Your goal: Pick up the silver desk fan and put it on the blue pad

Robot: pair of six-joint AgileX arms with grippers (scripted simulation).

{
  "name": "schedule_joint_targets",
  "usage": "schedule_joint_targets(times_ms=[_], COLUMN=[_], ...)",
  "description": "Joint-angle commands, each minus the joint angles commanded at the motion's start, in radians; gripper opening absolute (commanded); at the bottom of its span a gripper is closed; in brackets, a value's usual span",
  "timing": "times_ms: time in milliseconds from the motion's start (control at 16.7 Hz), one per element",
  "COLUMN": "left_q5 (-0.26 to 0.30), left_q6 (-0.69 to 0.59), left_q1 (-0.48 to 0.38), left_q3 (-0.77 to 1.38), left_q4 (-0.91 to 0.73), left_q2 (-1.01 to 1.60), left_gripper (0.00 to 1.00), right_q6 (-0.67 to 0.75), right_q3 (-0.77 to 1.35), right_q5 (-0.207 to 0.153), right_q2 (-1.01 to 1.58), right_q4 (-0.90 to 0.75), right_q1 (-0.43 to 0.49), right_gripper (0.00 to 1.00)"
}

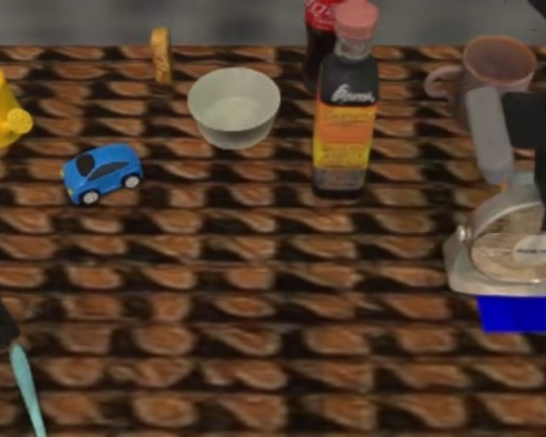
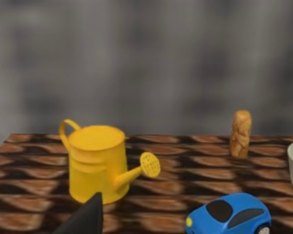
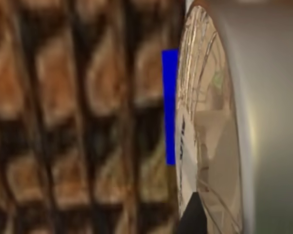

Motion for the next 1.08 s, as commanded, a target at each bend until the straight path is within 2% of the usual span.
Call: schedule_joint_targets(times_ms=[120,300,600,900,1080], left_q5=[0.000,0.000,0.000,0.000,0.000], left_q6=[0.000,0.000,0.000,0.000,0.000], left_q1=[0.000,0.000,0.000,0.000,0.000], left_q3=[0.000,0.000,0.000,0.000,0.000], left_q4=[0.000,0.000,0.000,0.000,0.000], left_q2=[0.000,0.000,0.000,0.000,0.000], left_gripper=[1.00,1.00,1.00,1.00,1.00], right_q6=[-0.095,-0.156,-0.154,-0.156,-0.157], right_q3=[-0.041,-0.071,-0.072,-0.175,-0.191], right_q5=[-0.001,-0.002,-0.002,-0.002,-0.002], right_q2=[-0.037,-0.065,-0.061,-0.052,-0.050], right_q4=[0.010,0.018,0.021,0.138,0.154], right_q1=[-0.060,-0.104,-0.099,-0.105,-0.105], right_gripper=[0.00,0.00,0.00,0.00,0.00])
